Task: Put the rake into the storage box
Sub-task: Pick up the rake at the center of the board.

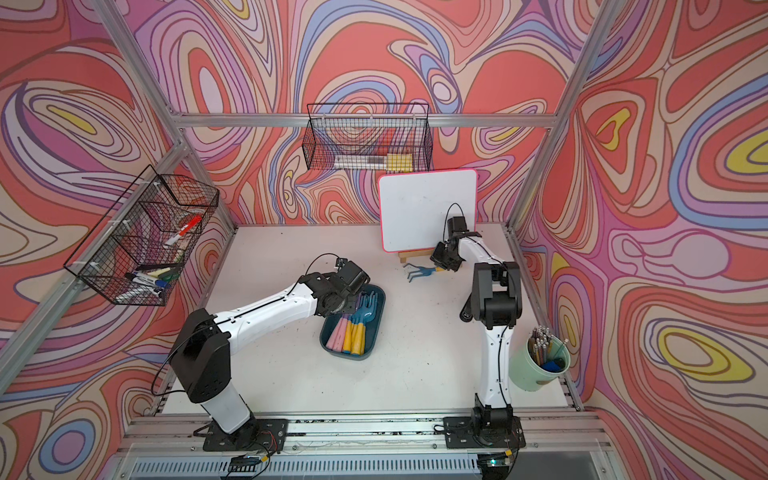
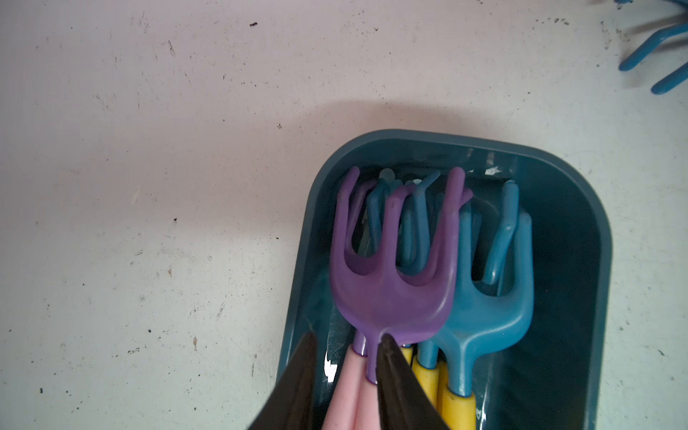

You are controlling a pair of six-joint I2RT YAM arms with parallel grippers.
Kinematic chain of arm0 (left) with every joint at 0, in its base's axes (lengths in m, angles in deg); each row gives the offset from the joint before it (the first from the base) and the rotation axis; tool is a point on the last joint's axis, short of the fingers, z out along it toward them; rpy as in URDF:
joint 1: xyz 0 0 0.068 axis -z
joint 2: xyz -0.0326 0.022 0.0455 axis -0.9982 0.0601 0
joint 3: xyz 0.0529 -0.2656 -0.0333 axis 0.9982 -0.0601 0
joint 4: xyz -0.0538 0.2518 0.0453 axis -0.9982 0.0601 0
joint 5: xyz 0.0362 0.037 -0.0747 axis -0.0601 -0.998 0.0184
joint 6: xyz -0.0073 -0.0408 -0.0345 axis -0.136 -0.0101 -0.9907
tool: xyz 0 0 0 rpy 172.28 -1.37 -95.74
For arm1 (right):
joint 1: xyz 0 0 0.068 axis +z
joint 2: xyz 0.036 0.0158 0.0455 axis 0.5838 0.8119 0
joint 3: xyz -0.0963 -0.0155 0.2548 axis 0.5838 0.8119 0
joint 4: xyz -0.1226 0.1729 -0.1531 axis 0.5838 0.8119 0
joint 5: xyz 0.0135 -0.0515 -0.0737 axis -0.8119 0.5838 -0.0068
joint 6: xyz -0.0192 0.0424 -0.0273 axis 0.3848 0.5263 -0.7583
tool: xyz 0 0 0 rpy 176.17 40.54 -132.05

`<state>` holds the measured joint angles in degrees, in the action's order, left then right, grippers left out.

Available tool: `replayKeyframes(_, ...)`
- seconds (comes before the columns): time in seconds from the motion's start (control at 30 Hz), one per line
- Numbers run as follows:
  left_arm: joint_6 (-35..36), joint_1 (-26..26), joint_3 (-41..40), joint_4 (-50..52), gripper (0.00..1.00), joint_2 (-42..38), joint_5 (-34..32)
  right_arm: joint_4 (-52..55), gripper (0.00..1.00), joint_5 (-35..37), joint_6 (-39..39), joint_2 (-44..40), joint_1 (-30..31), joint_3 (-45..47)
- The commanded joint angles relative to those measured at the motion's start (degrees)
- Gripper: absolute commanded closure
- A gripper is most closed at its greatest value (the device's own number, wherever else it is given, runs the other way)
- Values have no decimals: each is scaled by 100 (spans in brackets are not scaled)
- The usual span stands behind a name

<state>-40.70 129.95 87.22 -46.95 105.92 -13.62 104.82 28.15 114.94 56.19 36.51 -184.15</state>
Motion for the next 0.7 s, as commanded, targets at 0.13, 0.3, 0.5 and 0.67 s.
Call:
replayKeyframes(0.13, 16, -49, 195, 122, 68, -50, -6, 39, 100, 108, -61, -51, -16, 356)
replayKeyframes(0.3, 7, -47, 198, 61, 68, -20, 10, -54, 100, -142, 745, -823, 8, 1401)
replayKeyframes(0.5, 26, -42, 331, -5, 67, 176, 126, -260, 100, -532, 1157, -1857, 228, 2564)
replayKeyframes(0.67, 16, -44, 368, -105, 66, 248, 204, -305, 100, -1172, 1037, -2486, 498, 3122)
